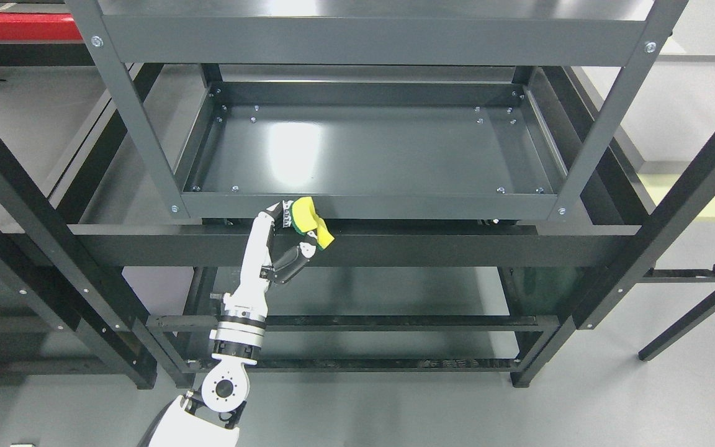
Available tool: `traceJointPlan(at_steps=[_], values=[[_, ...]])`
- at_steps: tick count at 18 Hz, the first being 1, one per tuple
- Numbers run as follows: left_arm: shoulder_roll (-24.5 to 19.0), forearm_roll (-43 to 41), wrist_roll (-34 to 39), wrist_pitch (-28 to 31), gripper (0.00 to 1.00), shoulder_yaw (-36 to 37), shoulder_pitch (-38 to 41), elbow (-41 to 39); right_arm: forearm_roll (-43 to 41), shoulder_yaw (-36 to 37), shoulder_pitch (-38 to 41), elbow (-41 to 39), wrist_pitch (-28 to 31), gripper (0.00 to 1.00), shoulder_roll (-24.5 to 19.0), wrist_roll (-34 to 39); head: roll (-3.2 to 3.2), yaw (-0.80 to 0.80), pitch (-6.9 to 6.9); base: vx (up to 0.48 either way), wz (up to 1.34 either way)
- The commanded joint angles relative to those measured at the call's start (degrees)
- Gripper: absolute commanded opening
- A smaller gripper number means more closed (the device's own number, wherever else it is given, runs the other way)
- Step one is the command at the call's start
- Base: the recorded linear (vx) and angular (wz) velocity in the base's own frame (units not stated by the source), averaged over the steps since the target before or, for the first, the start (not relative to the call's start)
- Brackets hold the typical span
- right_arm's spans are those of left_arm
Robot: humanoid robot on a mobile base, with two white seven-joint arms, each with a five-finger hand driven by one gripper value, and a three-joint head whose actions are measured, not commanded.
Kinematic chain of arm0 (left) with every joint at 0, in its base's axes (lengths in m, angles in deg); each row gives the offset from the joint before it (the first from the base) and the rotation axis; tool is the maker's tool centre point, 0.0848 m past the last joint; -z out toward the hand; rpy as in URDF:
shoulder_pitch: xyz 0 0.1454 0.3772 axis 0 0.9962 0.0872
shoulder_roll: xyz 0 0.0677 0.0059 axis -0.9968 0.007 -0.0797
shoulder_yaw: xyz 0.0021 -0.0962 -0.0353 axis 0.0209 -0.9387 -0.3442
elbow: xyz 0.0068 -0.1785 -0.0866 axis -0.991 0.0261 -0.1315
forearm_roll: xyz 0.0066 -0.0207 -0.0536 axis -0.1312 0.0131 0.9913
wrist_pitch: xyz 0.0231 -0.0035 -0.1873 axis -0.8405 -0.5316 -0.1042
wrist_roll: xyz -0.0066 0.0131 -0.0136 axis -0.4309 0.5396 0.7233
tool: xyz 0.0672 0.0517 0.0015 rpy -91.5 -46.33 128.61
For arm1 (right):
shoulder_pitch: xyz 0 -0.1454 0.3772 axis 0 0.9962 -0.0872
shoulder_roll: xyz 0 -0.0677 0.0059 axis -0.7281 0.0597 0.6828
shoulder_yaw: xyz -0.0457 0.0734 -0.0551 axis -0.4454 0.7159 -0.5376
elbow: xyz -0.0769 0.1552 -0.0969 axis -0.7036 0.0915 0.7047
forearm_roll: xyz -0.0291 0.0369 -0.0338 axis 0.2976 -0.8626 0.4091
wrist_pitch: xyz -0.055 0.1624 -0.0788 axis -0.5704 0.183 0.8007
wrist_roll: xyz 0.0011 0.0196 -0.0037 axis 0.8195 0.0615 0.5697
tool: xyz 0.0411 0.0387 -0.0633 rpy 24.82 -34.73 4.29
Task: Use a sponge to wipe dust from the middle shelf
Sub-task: 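Withdraw the left hand holding the sponge down in front of the shelf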
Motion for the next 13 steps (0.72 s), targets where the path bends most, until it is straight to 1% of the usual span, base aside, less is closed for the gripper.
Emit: traceJointPlan(at_steps=[1, 3, 5, 8, 11, 13], values=[[0.0, 2.3, -0.6, -0.6, 0.00, -3.7, 1.7, -2.2, 0.0, 0.0, 0.0, -1.0, 0.0, 1.00, 1.0, 0.0, 0.00, 0.00, 0.00, 0.000, 0.00], [0.0, 2.3, -0.6, -2.0, 0.00, -5.6, 2.9, -2.7, 0.0, 0.0, 0.0, -1.0, 0.0, 1.00, 1.0, 0.0, 0.00, 0.00, 0.00, 0.000, 0.00], [0.0, 3.3, -0.8, -2.1, 0.00, -7.0, 3.4, -4.1, 0.0, 0.0, 0.0, -1.0, 0.0, 1.00, 1.0, 0.0, 0.00, 0.00, 0.00, 0.000, 0.00], [0.0, 5.1, -1.5, -1.4, 0.00, -7.4, 2.8, -4.8, 0.0, 0.0, 0.0, -1.0, 0.0, 1.00, 1.0, 0.0, 0.00, 0.00, 0.00, 0.000, 0.00], [0.0, 5.2, -1.5, 0.9, 0.00, -8.5, 1.9, -5.4, 0.0, 0.0, 0.0, -1.0, 0.0, 1.00, 1.0, 0.0, 0.00, 0.00, 0.00, 0.000, 0.00], [0.0, 5.2, -1.9, 1.2, 0.00, -8.9, 1.8, -5.6, 0.0, 0.0, 0.0, -1.0, 0.0, 1.00, 1.0, 0.0, 0.00, 0.00, 0.00, 0.000, 0.00]])
